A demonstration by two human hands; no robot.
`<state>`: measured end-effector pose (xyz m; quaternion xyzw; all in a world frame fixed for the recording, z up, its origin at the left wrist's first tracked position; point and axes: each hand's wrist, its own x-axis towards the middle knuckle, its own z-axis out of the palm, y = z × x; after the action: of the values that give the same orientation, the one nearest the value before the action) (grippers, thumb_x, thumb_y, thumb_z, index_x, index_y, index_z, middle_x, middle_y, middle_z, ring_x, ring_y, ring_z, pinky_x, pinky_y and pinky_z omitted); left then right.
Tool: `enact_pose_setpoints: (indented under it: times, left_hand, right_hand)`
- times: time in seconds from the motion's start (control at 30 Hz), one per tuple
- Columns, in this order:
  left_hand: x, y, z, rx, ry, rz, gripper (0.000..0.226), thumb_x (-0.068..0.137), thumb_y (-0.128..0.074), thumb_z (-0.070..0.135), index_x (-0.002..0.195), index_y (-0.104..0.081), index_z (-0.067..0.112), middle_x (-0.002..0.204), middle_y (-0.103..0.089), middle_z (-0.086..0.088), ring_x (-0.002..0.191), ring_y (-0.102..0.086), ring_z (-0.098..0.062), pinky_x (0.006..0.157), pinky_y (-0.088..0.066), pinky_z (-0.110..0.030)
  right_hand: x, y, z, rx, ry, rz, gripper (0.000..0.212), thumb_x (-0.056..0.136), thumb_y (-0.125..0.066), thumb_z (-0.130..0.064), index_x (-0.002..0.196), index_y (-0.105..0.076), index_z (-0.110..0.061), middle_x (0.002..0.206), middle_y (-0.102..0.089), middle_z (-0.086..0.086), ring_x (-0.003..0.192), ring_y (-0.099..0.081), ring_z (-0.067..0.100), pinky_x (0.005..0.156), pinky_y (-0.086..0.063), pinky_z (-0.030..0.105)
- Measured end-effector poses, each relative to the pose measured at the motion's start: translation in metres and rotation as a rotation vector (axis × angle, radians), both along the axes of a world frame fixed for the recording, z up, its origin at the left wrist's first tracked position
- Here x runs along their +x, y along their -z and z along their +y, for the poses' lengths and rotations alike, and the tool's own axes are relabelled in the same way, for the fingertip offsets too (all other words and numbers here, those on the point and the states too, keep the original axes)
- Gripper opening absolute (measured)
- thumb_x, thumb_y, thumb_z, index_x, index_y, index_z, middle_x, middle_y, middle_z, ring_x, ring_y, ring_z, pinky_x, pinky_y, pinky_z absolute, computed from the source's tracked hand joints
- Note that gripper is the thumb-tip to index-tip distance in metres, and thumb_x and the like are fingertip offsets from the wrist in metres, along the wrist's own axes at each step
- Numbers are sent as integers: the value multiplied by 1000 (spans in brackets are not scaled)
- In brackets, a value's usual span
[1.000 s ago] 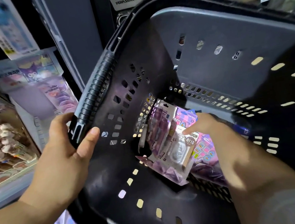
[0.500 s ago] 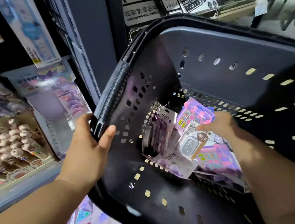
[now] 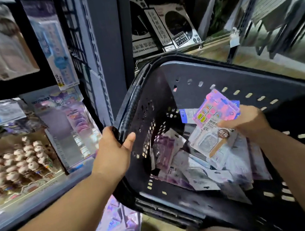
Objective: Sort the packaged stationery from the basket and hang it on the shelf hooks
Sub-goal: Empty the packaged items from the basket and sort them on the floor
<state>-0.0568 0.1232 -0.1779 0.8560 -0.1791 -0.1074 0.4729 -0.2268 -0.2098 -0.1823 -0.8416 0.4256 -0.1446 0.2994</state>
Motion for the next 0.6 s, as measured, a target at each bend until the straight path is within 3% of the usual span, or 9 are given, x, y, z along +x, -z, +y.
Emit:
enact_pose_setpoints:
  times: [0.17, 0.23, 0.3, 0.33, 0.4, 0.5, 0.6]
  left_hand:
    - [12, -25, -6, 36, 11, 82, 47, 91, -52, 57, 111, -41, 16, 101, -58, -6, 96, -56, -30, 84, -44, -39]
    - [17, -25, -4, 20, 17, 69, 52, 92, -51, 57, 122, -41, 15, 108, -59, -6, 98, -57, -32, 90, -47, -43]
    - [19, -26, -3, -27, 19, 63, 55, 93, -51, 54, 134, -39, 19, 118, -56, 2, 102, -55, -25, 92, -44, -38]
    - [20, -27, -2, -51, 24, 64, 54, 94, -52, 52, 138, -39, 23, 118, -51, 6, 101, -52, -21, 89, -41, -33]
    - [21, -31, -2, -72, 34, 66, 50, 95, -52, 49, 138, -41, 27, 114, -48, 10, 97, -49, -16, 84, -34, -27]
    - [28, -28, -1, -108, 49, 92, 44, 94, -54, 50, 132, -43, 31, 118, -51, 10, 98, -54, -17, 83, -37, -29]
    - [30, -25, 3, -126, 47, 88, 31, 94, -55, 49, 119, -45, 33, 98, -59, 4, 67, -52, -13, 66, -39, -29]
  right_hand:
    - [-2, -14, 9, 130, -99, -93, 31, 63, -88, -8, 90, -73, -6, 69, -70, -18, 58, -56, -11, 60, -44, 5]
    - [0, -9, 13, 172, -103, -89, 29, 64, -86, 0, 89, -72, -2, 69, -71, -13, 52, -54, -12, 54, -42, 3]
    - [2, -4, 16, 209, -83, -68, 27, 67, -81, 9, 88, -69, -3, 65, -70, -14, 51, -57, -11, 52, -44, 5]
    - [2, -1, 18, 237, -66, -87, 28, 68, -80, 10, 89, -68, -4, 63, -70, -14, 55, -61, -7, 54, -47, 9]
    - [6, 7, 18, 155, -21, -75, 30, 66, -87, -9, 90, -69, -11, 78, -73, -6, 77, -69, 11, 70, -54, 25]
    - [15, 13, 14, -25, 11, 31, 32, 68, -86, -30, 93, -71, -15, 95, -71, 7, 94, -65, 26, 84, -49, 37]
    - [26, 15, 16, -43, 15, 7, 35, 69, -85, -36, 95, -71, -16, 95, -71, 4, 95, -65, 25, 83, -49, 35]
